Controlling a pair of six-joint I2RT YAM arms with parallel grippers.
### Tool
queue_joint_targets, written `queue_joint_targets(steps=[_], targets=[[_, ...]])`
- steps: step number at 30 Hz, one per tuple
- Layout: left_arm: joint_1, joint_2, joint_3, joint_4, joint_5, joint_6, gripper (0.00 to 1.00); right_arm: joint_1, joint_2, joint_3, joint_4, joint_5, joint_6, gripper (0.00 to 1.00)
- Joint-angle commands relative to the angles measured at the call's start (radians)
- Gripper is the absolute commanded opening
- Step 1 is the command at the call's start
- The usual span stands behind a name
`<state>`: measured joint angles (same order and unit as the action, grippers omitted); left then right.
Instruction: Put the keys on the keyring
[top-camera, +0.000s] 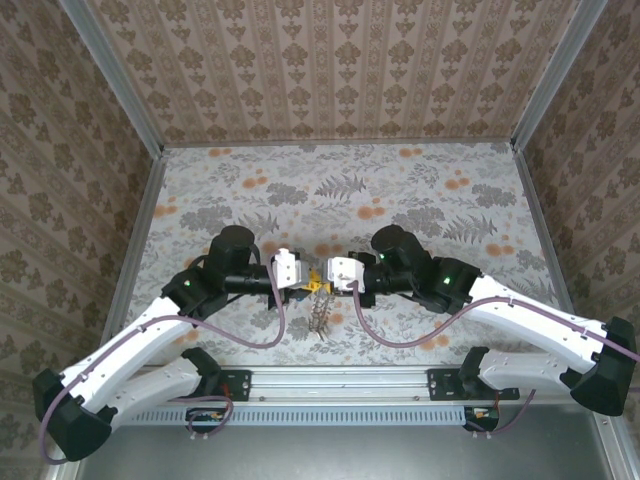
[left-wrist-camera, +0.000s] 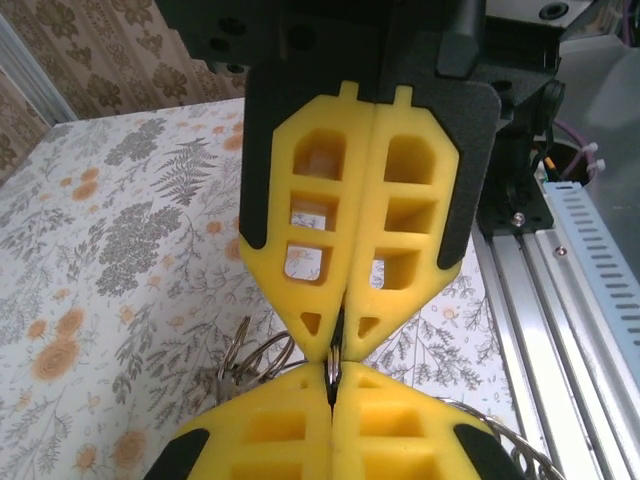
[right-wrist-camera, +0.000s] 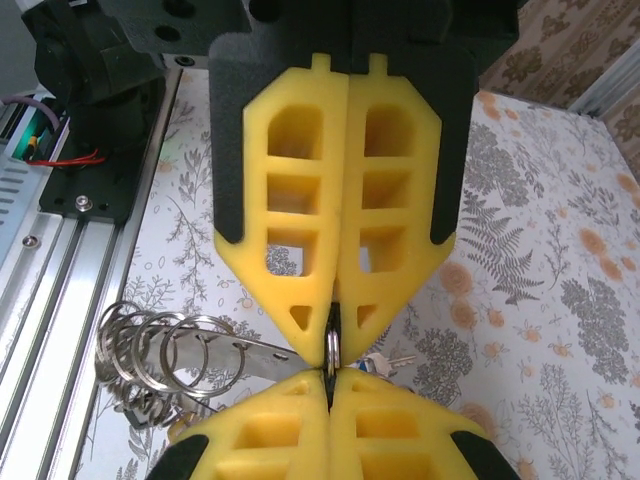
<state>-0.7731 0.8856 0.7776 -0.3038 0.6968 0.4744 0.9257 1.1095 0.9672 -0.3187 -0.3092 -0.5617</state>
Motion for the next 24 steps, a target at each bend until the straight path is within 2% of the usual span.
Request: queue_joint_targets(steps=[1, 2, 5, 10, 14, 24], targets=[[-0.008, -0.003, 0.035, -0.01, -0.003, 0.02, 0.0, 0.006, -0.013, 0.027, 0.044, -0.027, 0.021, 0.0], [-0.008, -0.007, 0.032, -0.002, 0.004, 0.02, 0.0, 0.002, -0.023, 0.012, 0.061, -0.036, 0.026, 0.0], [-0.007, -0.03, 0.014, 0.048, 0.032, 0.01, 0.0, -0.029, -0.073, -0.063, 0.169, -0.11, 0.077, 0.12], [0.001, -0.088, -0.054, 0.229, 0.081, -0.044, 0.0, -0.099, -0.145, -0.199, 0.386, -0.218, 0.206, 0.18], [0.006, -0.11, -0.086, 0.318, 0.114, -0.089, 0.0, -0.118, -0.166, -0.248, 0.479, -0.255, 0.254, 0.21], [0.006, -0.119, -0.121, 0.432, 0.132, -0.157, 0.0, -0.117, -0.156, -0.264, 0.557, -0.334, 0.294, 0.24]])
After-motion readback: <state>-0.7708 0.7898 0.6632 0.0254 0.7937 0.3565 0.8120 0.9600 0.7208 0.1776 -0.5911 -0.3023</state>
